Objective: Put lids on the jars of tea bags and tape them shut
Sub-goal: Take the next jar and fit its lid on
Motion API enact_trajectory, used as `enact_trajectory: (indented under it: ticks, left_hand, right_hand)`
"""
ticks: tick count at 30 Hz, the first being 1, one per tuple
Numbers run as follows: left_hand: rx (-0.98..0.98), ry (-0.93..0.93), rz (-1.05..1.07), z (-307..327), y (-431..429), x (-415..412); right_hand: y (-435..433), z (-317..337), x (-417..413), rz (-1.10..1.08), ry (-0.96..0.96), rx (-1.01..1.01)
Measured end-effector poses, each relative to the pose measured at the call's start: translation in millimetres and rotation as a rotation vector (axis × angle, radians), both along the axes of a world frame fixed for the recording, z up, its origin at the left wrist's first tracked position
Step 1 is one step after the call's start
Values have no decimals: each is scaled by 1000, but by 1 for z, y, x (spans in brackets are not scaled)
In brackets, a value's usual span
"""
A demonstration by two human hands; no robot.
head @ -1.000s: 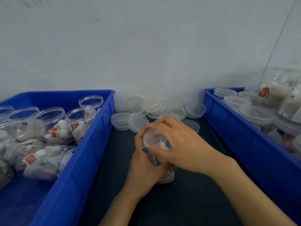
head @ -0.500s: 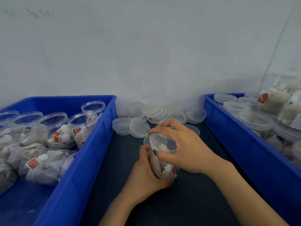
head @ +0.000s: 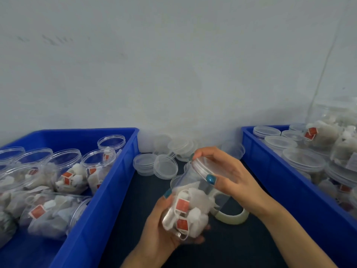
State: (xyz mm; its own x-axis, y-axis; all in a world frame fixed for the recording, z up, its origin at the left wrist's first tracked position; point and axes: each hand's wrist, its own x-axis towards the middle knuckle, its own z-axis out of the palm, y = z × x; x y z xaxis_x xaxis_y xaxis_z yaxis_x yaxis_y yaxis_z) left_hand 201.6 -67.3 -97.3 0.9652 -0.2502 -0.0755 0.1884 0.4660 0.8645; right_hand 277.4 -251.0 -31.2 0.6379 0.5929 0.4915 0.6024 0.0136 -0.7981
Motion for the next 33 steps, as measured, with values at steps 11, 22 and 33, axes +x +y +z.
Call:
enact_trajectory:
  ticks: [11, 22, 33]
  left_hand:
    - [14, 33, 250, -8, -13, 12]
    - [119, -24, 366, -15, -11, 13]
    - [-112, 238, 32, 1, -6, 1]
  right_hand:
    - [9, -8, 5, -141, 117, -64]
    - [14, -15, 9, -146, 205, 26]
    - [9, -26, 16, -88, 281, 35]
